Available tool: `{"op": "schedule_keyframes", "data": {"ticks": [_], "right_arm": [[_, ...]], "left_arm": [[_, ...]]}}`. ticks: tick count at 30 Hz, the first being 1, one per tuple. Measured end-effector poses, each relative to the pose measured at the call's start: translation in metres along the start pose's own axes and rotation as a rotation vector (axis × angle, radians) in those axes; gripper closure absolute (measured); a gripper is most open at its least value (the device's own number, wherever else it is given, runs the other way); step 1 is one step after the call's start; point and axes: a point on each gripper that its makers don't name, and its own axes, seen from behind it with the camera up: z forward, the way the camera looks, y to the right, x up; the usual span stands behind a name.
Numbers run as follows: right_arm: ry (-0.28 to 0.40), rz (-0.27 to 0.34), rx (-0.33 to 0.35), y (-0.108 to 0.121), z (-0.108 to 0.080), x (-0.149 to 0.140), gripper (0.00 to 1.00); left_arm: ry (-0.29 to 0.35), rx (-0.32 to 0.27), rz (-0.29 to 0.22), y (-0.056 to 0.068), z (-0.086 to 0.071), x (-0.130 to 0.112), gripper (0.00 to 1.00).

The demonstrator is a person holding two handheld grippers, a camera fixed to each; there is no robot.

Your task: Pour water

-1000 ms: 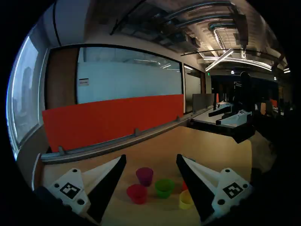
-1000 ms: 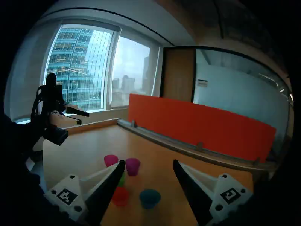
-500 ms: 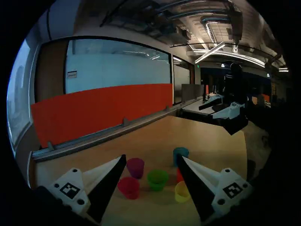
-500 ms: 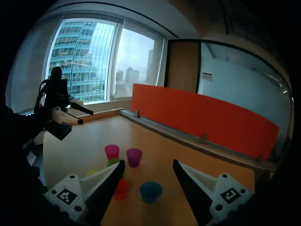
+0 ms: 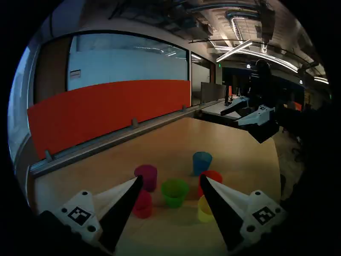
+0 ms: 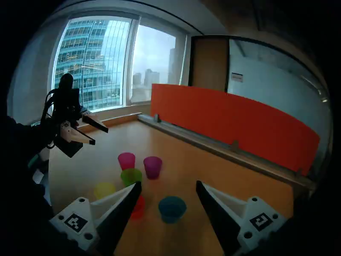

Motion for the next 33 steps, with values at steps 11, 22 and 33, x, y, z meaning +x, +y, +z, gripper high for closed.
{"op": "schedule_keyframes", "data": {"ticks": [11,22,33], "right_arm": [[-0.038,0.027,0.01,0.006,0.014,-0.025,0.01],[-0.065,0.047,0.019,0.01,0.024,-0.045,0.01],[-0.102,0.055,0.031,0.008,0.035,-0.065,0.01]], "left_arm": [[-0.062,-0.021,0.016,0.004,0.021,-0.027,0.01],[-0.108,-0.049,0.026,0.006,0.035,-0.044,0.01],[-0.164,-0.07,0.048,0.01,0.053,-0.061,0.01]]}}
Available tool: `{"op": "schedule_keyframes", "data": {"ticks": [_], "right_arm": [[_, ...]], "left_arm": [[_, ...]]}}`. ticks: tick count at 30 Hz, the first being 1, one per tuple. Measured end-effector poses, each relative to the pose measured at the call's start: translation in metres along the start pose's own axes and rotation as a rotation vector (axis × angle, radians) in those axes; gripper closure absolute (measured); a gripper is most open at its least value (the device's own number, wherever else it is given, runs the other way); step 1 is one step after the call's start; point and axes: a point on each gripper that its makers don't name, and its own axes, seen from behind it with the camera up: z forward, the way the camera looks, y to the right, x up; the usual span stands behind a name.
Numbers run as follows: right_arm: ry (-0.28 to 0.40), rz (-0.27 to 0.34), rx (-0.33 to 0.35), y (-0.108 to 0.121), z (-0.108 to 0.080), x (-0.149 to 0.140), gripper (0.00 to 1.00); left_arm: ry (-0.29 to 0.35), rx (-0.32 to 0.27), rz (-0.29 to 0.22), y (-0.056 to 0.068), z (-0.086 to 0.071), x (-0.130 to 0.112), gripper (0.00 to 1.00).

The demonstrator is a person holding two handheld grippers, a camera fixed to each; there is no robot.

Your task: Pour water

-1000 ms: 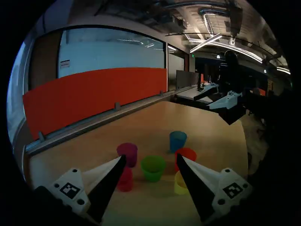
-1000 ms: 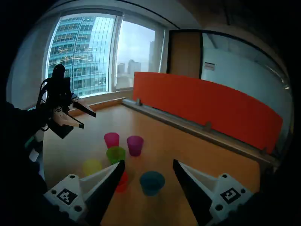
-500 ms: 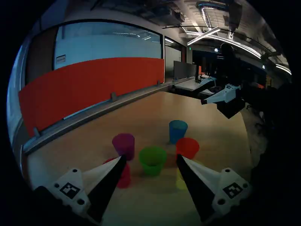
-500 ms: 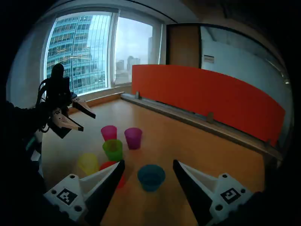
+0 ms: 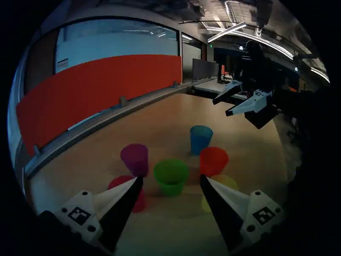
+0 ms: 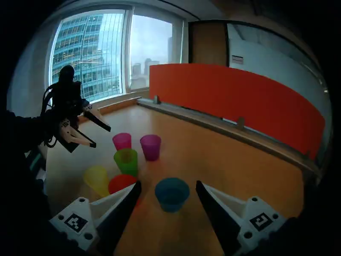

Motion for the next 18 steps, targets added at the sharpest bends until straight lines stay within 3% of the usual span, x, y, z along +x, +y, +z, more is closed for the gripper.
{"op": "schedule_keyframes", "data": {"ticks": [18], "right_arm": [[-0.058,-0.011,0.01,0.002,0.022,-0.026,0.01]], "left_arm": [[-0.073,-0.03,0.041,-0.002,0.025,-0.013,0.01]]}}
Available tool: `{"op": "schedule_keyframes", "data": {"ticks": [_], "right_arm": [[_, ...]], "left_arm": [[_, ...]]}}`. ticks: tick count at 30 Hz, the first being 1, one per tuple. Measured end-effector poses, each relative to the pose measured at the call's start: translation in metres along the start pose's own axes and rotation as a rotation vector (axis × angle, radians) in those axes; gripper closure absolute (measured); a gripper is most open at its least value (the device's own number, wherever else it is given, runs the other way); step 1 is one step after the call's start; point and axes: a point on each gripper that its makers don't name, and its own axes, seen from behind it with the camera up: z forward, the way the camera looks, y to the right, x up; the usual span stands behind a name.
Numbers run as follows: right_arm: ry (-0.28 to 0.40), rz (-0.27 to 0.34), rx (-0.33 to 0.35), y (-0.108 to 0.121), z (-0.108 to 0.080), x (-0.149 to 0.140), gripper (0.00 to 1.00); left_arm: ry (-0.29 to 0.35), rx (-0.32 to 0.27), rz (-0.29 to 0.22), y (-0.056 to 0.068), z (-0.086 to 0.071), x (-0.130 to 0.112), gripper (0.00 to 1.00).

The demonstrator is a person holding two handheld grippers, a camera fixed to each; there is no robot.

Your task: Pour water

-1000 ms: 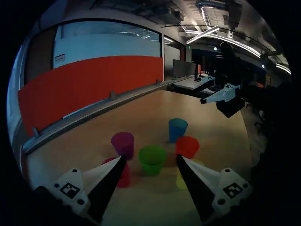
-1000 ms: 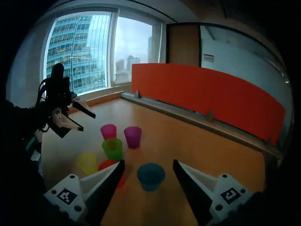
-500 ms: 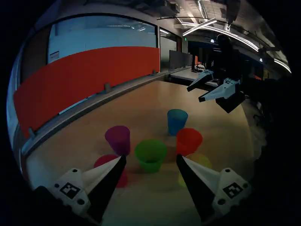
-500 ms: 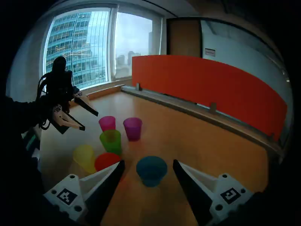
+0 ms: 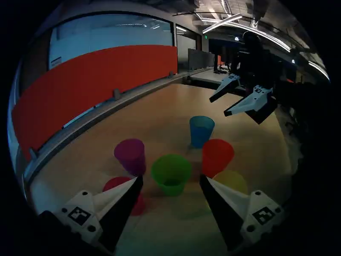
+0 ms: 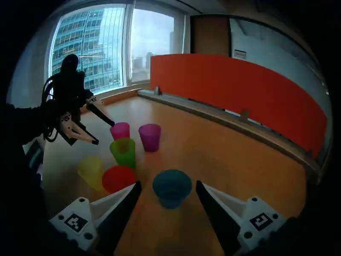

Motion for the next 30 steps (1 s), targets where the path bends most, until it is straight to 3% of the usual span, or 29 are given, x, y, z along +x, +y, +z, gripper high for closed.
{"op": "schedule_keyframes", "data": {"ticks": [30], "right_arm": [[-0.066,-0.011,0.01,0.003,0.022,-0.031,0.01]], "left_arm": [[-0.106,-0.042,0.064,-0.001,0.041,-0.015,0.0]]}}
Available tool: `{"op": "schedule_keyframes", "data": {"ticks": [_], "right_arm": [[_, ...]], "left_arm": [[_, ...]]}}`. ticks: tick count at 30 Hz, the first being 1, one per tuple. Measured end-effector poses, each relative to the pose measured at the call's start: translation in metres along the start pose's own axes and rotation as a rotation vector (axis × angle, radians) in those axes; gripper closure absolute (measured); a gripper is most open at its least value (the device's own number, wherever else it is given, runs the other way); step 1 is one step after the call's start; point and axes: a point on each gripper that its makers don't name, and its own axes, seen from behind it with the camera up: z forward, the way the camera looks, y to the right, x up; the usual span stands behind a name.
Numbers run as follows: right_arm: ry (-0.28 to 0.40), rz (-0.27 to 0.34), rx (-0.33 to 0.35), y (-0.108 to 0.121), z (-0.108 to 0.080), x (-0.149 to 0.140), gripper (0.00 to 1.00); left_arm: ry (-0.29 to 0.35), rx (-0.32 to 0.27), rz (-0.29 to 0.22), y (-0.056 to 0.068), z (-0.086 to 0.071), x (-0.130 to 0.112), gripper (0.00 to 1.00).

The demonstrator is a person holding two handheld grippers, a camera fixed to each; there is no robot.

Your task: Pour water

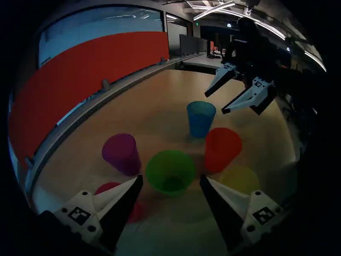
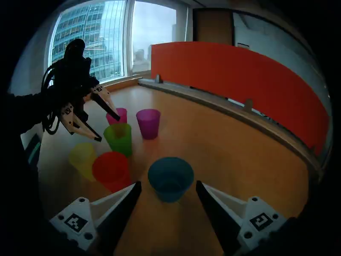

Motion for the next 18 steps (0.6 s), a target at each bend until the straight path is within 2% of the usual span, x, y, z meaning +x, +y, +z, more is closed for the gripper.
{"op": "schedule_keyframes", "data": {"ticks": [6,18], "right_arm": [[-0.005,-0.002,0.005,-0.001,0.006,-0.002,0.01],[-0.02,-0.002,0.013,0.001,0.017,-0.01,0.01]], "left_arm": [[-0.014,0.004,0.008,-0.004,0.006,-0.001,0.0],[-0.037,-0.008,0.016,-0.005,0.02,-0.004,0.01]]}}
